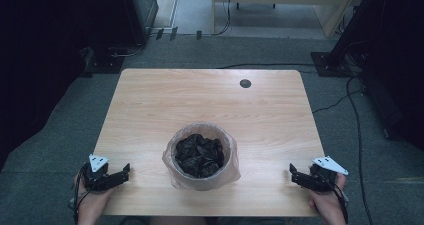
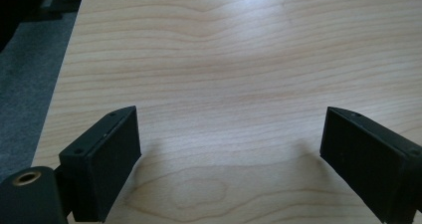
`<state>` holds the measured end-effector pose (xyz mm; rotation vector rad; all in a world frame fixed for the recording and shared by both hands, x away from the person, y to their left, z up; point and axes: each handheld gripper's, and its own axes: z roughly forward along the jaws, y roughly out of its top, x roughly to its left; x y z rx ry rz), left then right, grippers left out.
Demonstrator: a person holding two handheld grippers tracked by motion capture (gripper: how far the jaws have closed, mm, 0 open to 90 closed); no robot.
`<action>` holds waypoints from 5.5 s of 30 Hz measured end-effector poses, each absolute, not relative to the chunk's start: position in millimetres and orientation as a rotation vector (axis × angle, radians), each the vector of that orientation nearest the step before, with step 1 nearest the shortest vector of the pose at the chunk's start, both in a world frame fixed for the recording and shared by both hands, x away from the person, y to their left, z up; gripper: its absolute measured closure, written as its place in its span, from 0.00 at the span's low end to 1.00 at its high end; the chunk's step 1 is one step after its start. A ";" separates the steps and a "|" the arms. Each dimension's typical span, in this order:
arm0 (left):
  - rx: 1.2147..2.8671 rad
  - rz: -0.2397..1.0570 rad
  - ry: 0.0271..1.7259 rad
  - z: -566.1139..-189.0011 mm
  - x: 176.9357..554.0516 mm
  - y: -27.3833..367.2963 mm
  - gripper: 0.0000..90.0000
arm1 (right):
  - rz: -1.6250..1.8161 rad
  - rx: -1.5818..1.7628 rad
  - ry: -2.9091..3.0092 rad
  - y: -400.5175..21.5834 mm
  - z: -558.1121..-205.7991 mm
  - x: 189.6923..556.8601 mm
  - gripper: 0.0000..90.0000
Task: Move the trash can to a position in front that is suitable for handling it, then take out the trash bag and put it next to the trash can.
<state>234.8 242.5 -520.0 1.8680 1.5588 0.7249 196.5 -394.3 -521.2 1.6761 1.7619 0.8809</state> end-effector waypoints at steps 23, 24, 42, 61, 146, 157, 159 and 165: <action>1.854 0.688 1.563 -521.8 237.0 245.4 0.09 | 0.795 1.717 1.784 -402.7 -528.3 199.4 0.06; 1.854 0.689 1.564 -521.8 236.7 245.2 0.09 | 0.795 1.718 1.784 -402.7 -528.3 199.3 0.06; 1.953 0.555 1.357 -506.5 222.0 154.2 0.13 | 0.794 1.716 1.785 -402.6 -528.3 199.3 0.06; 2.035 0.589 1.253 -509.1 226.5 95.1 0.14 | 0.794 1.716 1.785 -402.4 -528.2 199.3 0.06; 1.687 0.564 1.050 -403.1 205.0 105.1 1.00 | 1.321 1.272 1.718 -197.7 -435.1 197.1 1.00; 1.694 0.608 0.923 -358.7 206.9 84.5 1.00 | 1.319 1.140 1.672 -179.7 -389.8 198.2 1.00; 1.681 0.583 0.893 -347.3 209.8 77.7 1.00 | 1.340 1.113 1.674 -174.6 -378.1 201.4 1.00; 1.671 0.515 0.828 -335.1 213.1 60.6 1.00 | 1.440 1.056 1.674 -158.0 -348.7 202.9 1.00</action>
